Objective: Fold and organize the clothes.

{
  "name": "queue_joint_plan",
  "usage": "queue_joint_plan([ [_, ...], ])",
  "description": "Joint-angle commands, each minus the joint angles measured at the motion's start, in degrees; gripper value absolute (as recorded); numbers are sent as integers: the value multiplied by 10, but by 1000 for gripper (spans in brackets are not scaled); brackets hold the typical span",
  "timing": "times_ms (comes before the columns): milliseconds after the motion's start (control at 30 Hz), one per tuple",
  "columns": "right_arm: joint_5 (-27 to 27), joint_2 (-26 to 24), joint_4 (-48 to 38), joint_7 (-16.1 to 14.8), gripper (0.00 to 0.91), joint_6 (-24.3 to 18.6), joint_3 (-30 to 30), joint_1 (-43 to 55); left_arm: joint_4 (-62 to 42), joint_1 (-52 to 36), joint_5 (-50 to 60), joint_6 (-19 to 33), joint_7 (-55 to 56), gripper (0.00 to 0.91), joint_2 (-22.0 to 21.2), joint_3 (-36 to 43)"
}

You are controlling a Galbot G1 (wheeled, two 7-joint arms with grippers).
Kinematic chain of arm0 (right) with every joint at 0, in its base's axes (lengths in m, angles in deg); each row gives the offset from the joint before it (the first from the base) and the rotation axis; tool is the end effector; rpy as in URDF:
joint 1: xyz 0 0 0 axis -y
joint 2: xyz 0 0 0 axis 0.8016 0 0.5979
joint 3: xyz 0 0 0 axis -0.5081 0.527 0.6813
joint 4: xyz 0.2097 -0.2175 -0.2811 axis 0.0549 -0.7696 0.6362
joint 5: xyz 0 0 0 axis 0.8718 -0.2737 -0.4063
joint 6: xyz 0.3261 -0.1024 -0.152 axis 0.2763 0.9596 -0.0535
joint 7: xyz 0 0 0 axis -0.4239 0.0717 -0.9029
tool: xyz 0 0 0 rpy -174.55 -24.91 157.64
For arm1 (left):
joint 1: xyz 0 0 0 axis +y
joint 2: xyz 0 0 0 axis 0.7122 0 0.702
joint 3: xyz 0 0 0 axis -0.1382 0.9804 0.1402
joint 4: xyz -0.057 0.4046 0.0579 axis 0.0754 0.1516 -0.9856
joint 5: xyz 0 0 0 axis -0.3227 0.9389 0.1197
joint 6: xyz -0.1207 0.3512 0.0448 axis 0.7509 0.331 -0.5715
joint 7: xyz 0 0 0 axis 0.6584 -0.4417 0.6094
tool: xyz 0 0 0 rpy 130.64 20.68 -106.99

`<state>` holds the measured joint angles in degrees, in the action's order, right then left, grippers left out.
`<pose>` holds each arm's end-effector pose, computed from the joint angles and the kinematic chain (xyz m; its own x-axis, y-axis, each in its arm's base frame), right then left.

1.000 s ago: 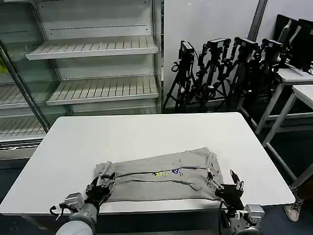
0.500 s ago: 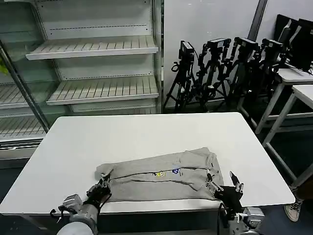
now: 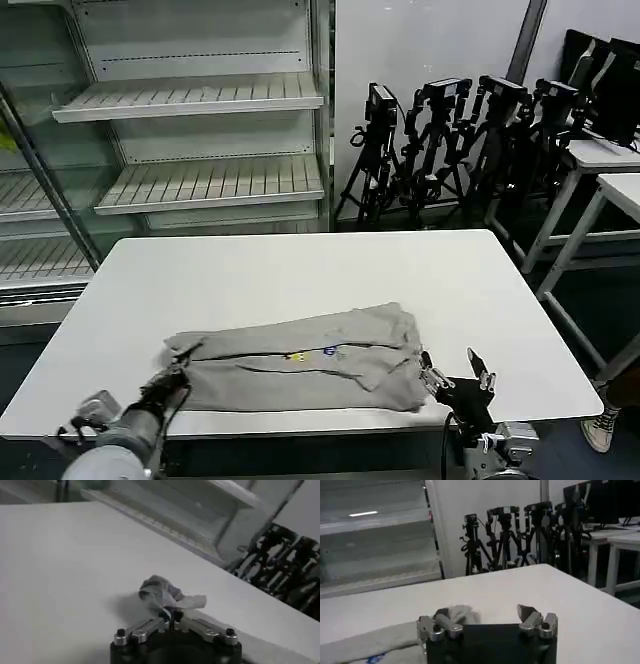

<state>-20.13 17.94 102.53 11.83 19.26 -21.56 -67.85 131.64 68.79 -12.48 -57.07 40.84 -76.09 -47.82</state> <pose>0.1529 -0.0216 -0.2771 -0.9759 0.0084 0.2180 0.0363 0.9916 0.1240 0.2162 0.1359 -0.2955 -0.9074 -0.0284 0.4193 -0.2222 0.8792 -0.4214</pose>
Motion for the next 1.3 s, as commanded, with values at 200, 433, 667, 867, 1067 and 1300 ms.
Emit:
queue_joint_plan([
  [200, -2, 3, 0, 0, 907, 2, 6, -1, 46, -16, -199, -21, 24, 40, 76, -121],
  [433, -8, 6, 3, 0, 907, 1, 2, -14, 123, -59, -281, -30, 61, 40, -13, 26],
  [667, -18, 15, 3, -2, 907, -3, 4, -23, 95, -113, -228, -27, 71, 40, -116, 181],
  [867, -16, 11, 8, -3, 907, -4, -5, -30, 57, -146, -166, -26, 72, 40, -153, 267],
  [1067, -14, 10, 8, -3, 907, -6, -8, -30, -9, -175, -113, -20, 72, 40, -166, 304],
  [1300, -14, 10, 7, -4, 907, -7, -4, -28, -67, -195, -76, -19, 66, 262, -163, 315],
])
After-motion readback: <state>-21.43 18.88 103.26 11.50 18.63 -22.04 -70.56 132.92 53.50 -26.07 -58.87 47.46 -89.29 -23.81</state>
